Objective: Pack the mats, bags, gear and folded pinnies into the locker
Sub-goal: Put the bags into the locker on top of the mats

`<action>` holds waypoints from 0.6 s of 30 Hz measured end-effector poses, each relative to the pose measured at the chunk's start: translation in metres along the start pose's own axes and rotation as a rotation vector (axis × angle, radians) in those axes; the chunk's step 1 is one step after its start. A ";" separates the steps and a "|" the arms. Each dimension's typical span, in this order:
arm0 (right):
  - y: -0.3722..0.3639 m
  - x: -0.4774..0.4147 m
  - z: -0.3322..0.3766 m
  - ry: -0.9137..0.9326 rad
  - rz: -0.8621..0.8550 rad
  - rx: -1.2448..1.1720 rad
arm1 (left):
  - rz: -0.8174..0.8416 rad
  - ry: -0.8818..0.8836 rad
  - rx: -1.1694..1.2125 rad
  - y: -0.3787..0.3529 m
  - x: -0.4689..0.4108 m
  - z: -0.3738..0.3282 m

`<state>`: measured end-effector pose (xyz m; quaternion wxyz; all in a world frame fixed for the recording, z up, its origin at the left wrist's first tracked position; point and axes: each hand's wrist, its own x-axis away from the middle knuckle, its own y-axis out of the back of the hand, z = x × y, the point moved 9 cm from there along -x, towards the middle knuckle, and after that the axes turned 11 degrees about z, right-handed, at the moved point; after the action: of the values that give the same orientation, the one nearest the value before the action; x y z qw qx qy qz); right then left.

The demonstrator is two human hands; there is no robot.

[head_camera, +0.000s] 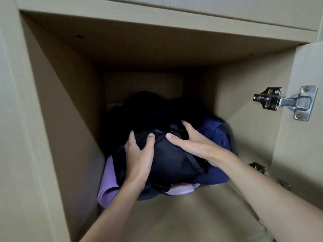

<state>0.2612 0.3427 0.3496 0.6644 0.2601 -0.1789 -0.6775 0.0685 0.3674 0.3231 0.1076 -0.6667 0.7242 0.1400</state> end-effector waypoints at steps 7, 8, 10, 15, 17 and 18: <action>-0.010 0.010 0.009 0.121 -0.055 -0.008 | 0.014 -0.059 -0.040 -0.005 0.009 -0.006; -0.007 0.009 0.017 0.164 -0.119 -0.005 | 0.009 -0.073 -0.041 -0.006 0.003 -0.010; -0.002 -0.001 0.027 0.199 -0.209 0.009 | -0.014 -0.089 -0.044 -0.006 -0.010 -0.014; -0.009 -0.004 0.013 0.102 -0.225 0.173 | 0.007 -0.114 -0.261 -0.007 -0.001 -0.008; -0.022 0.018 0.003 0.121 -0.157 0.242 | 0.029 -0.122 -0.293 -0.009 0.001 -0.005; -0.029 0.031 -0.003 0.134 -0.126 0.267 | 0.034 -0.122 -0.288 -0.009 0.000 -0.005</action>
<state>0.2406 0.3142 0.3267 0.5905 0.4014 -0.2059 -0.6692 0.0781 0.3649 0.3270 0.0522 -0.6533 0.6998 0.2843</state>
